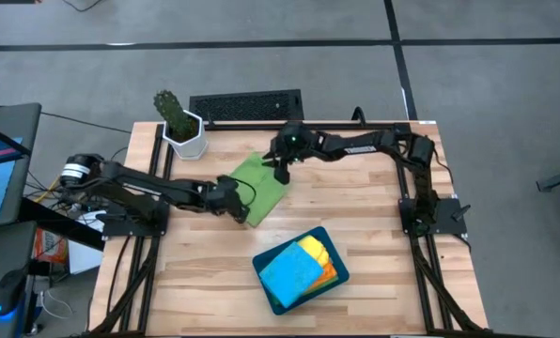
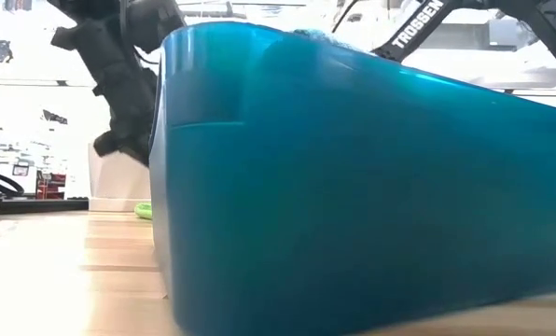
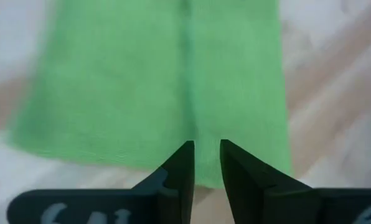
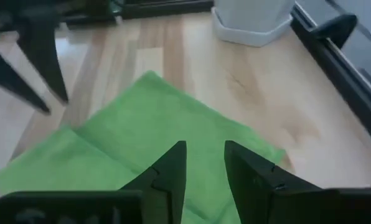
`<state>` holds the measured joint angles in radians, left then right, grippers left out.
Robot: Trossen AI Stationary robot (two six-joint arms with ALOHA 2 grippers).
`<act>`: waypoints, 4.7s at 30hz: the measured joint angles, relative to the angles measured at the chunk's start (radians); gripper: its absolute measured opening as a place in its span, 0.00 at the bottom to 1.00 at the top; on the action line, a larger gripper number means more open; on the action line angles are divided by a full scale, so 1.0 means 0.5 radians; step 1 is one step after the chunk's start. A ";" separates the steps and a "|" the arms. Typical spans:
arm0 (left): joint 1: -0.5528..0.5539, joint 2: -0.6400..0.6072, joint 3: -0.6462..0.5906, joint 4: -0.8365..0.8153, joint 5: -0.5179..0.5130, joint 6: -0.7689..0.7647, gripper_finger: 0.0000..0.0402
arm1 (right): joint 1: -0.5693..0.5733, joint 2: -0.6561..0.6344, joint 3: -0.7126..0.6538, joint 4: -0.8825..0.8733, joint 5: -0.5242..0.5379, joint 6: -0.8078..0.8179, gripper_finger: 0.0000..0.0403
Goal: Fold microfiber towels
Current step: Fold the green microfiber towel
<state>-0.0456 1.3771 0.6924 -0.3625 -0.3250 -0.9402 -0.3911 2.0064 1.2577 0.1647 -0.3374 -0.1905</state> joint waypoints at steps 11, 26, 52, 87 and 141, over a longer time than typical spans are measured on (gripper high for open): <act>0.101 -0.313 -0.307 -0.199 -0.374 -0.711 0.30 | -0.087 0.004 0.404 -0.544 -0.002 -0.010 0.33; 0.380 -0.044 -0.532 0.280 -0.270 -0.693 0.48 | -0.120 0.004 0.438 -0.746 -0.078 -0.053 0.33; 0.363 -0.056 -0.145 0.378 0.032 -0.172 0.00 | -0.176 -0.045 0.437 -1.014 -0.349 0.073 0.33; -0.058 0.522 0.198 0.851 0.521 -0.211 0.00 | -0.039 -0.243 0.304 -1.105 -0.321 0.067 0.33; -0.210 0.392 0.295 0.420 0.298 0.373 0.19 | 0.005 -0.613 -0.461 -0.456 0.050 0.335 0.33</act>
<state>-0.1504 1.5730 0.8398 -0.1526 -0.1762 -0.7540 -0.3887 1.6997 1.0271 -0.0631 -0.3126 -0.0233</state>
